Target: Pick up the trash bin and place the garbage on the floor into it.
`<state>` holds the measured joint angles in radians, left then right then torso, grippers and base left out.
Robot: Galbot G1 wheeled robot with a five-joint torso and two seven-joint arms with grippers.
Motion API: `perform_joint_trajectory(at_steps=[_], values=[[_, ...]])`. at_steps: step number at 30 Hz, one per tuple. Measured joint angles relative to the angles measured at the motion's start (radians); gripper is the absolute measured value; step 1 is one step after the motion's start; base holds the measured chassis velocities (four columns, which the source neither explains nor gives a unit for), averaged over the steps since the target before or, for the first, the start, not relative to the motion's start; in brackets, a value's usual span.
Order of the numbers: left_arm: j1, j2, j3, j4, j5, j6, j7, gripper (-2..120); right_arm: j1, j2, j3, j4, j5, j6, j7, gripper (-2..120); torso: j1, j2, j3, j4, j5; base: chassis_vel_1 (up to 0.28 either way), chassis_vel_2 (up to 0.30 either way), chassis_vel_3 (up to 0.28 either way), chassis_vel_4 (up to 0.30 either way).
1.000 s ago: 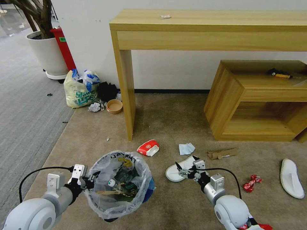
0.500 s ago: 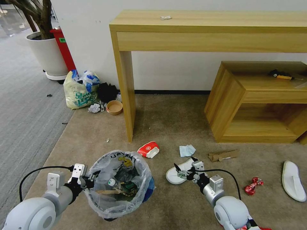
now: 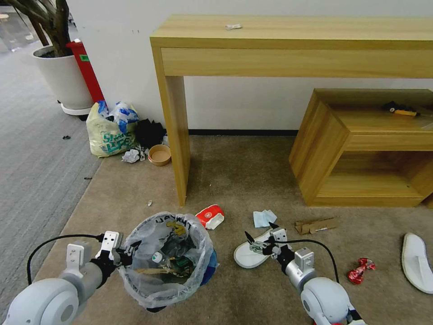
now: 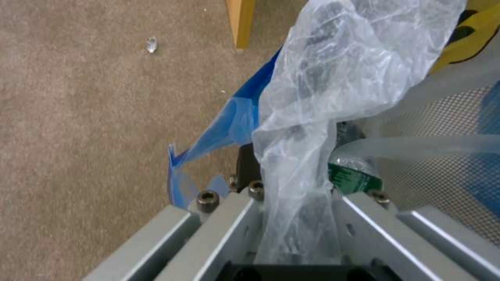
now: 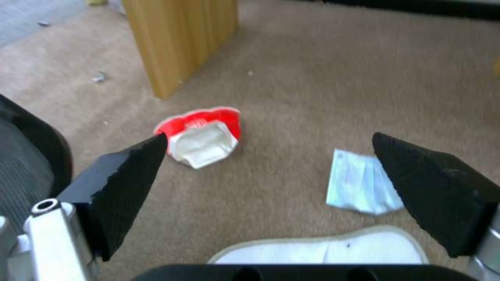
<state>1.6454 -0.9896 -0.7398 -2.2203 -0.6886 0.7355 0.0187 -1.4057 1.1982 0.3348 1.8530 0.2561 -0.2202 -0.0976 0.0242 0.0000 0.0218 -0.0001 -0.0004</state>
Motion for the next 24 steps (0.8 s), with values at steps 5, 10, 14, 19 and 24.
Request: perform_joint_trajectory(at_steps=[5,10,14,19,24], values=[[-0.002,0.002,0.000,0.007,-0.001,0.000,0.000,0,0.046,0.010,-0.026,-0.065,0.069,-0.081,0.053,100,0.000,0.000,0.000,0.0000,0.0000,-0.010,0.020,0.003,-0.008],[-0.003,0.006,-0.004,0.014,-0.005,0.000,0.000,0,0.069,0.029,-0.040,-0.116,0.158,-0.211,0.167,100,0.000,0.000,0.000,0.0001,0.0000,0.000,0.000,0.000,0.000],[-0.006,0.006,-0.004,0.019,-0.005,0.000,0.000,0,0.069,0.050,-0.043,-0.136,0.234,-0.311,0.278,100,0.000,0.000,0.000,0.0000,0.0001,0.000,0.000,0.000,0.000],[-0.012,0.011,0.006,0.026,-0.006,0.000,0.000,0,0.092,0.081,-0.044,-0.189,0.328,-0.373,0.387,100,0.000,0.000,0.000,-0.0001,0.0000,0.000,0.000,0.000,0.000],[-0.013,0.018,0.012,0.029,-0.006,0.000,-0.005,0,0.134,0.098,-0.044,-0.245,0.375,-0.384,0.428,100,0.000,0.000,0.000,0.0000,0.0000,0.000,0.000,0.000,0.000]])
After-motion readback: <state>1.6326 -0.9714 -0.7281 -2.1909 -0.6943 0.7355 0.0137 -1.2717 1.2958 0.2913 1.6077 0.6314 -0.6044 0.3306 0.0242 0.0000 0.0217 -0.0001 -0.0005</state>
